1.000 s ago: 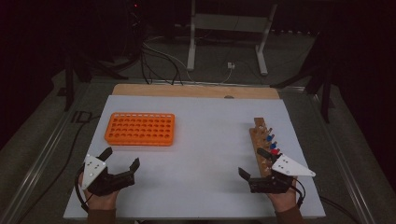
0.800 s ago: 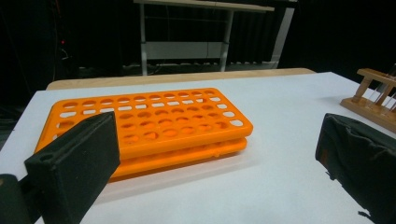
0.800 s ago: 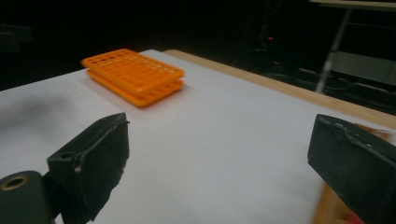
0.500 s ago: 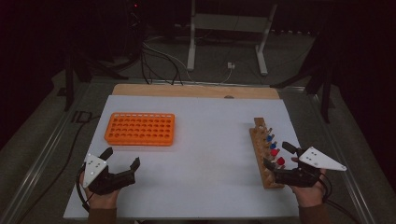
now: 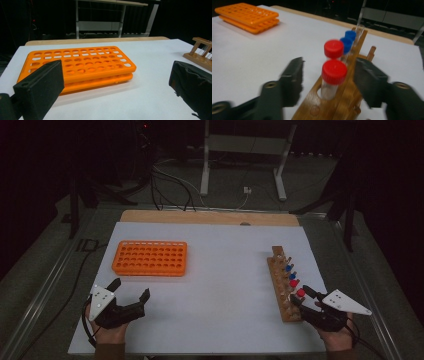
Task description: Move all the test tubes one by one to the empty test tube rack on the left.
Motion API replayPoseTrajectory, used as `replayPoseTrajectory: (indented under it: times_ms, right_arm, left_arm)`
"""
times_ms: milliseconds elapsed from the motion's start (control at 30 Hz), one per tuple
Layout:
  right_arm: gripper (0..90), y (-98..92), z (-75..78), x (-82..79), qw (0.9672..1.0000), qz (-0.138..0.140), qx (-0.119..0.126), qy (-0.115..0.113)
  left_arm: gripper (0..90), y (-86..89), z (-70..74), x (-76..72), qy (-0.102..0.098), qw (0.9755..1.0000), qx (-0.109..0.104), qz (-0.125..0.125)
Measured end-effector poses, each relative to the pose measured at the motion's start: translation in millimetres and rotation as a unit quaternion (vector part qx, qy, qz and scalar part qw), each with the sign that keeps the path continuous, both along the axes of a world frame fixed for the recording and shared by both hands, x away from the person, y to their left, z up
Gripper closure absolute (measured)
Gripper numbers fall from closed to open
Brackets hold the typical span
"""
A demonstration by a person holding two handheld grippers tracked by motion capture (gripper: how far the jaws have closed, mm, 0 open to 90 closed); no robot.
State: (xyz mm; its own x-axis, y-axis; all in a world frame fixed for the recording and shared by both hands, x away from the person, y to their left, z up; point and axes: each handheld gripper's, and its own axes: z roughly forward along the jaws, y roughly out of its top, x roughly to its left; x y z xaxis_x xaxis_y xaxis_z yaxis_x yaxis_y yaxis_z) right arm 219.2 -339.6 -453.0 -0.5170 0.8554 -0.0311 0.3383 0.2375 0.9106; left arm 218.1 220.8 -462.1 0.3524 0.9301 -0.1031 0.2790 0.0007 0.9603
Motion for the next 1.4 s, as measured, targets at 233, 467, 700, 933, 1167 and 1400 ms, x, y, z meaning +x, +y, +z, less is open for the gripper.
replayPoseTrajectory:
  times_ms: [233,467,700,933,1167,1400]
  right_arm:
    - [69.5,3.0,-5.8,3.0,0.9999,-0.003,-0.01,0.009]
    - [70.3,4.3,-2.3,2.1,0.9998,-0.01,-0.018,0.005]
    - [70.3,0.8,10.0,1.8,0.9999,-0.009,-0.001,-0.005]
    - [70.5,-1.2,25.8,6.2,0.9999,-0.003,0.013,-0.01]
    - [70.6,-5.4,46.6,6.2,0.9995,0.01,0.026,-0.012]
    - [70.6,2.1,61.5,9.8,0.9978,0.039,0.052,-0.011]
  left_arm:
    - [0.5,0.5,0.0,0.0,0.0,1.0,-0.002,0.0]
    - [0.5,0.3,-0.2,0.1,0.001,1.0,-0.002,0.001]
    - [0.5,-0.3,-0.6,0.2,0.002,1.0,0.0,0.002]
    - [0.5,0.0,-1.1,0.4,0.005,1.0,-0.002,0.004]
    - [0.5,-0.7,-0.7,0.1,0.009,0.9999,-0.007,0.008]
    - [0.5,-11.5,9.8,-0.9,0.02,0.9995,-0.023,-0.003]
